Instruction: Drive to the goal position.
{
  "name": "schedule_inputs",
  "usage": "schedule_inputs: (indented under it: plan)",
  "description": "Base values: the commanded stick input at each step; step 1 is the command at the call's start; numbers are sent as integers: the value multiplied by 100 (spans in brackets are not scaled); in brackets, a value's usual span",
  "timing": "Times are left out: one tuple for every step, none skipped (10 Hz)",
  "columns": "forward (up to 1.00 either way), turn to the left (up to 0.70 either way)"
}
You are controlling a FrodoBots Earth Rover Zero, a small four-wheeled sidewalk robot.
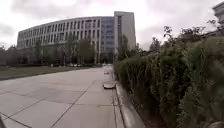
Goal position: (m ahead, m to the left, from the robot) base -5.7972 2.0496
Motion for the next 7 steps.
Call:
schedule_inputs:
  plan:
    - [0,9]
    - [31,23]
    - [70,35]
    - [70,35]
    - [70,35]
    - [70,35]
    - [70,35]
